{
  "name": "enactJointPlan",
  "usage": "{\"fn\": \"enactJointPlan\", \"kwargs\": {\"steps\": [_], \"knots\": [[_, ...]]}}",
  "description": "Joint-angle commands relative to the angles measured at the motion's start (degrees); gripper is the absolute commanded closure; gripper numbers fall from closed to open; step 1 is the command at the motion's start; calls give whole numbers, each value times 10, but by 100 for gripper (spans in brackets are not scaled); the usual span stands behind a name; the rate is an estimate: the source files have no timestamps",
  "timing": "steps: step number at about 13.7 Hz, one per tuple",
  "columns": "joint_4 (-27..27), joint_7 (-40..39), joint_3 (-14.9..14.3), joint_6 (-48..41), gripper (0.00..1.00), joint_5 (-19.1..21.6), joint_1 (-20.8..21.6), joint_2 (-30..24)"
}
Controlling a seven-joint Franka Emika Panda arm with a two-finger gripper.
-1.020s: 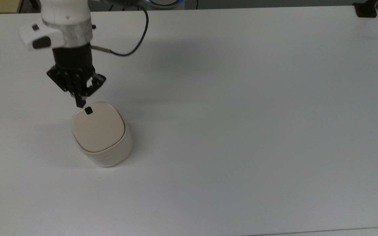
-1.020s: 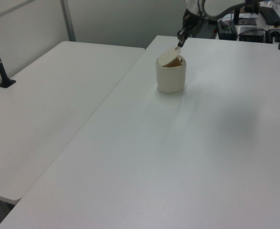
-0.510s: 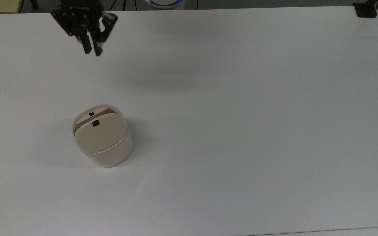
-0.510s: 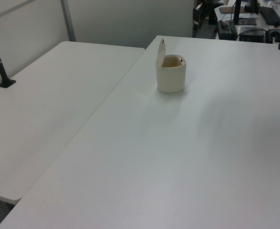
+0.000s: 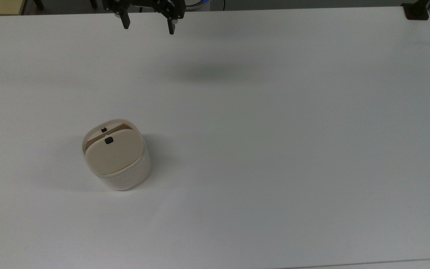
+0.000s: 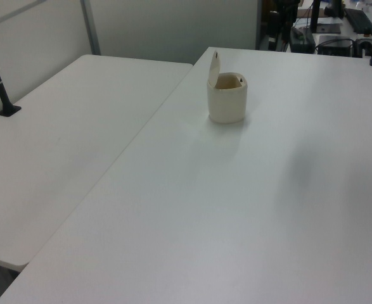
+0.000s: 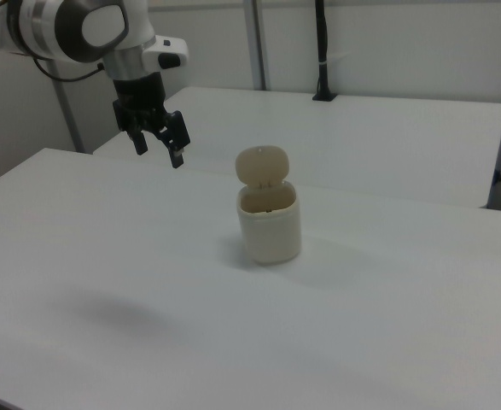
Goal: Open the trash bin
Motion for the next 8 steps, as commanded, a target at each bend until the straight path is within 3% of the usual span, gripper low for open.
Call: {"fn": "enactJointPlan", "kwargs": {"steps": [1,8], "knots": [[-13,-51,-3,-4,0,-1,3,-12],[-12,-64,-3,-3,0,-18,0,-13]]}}
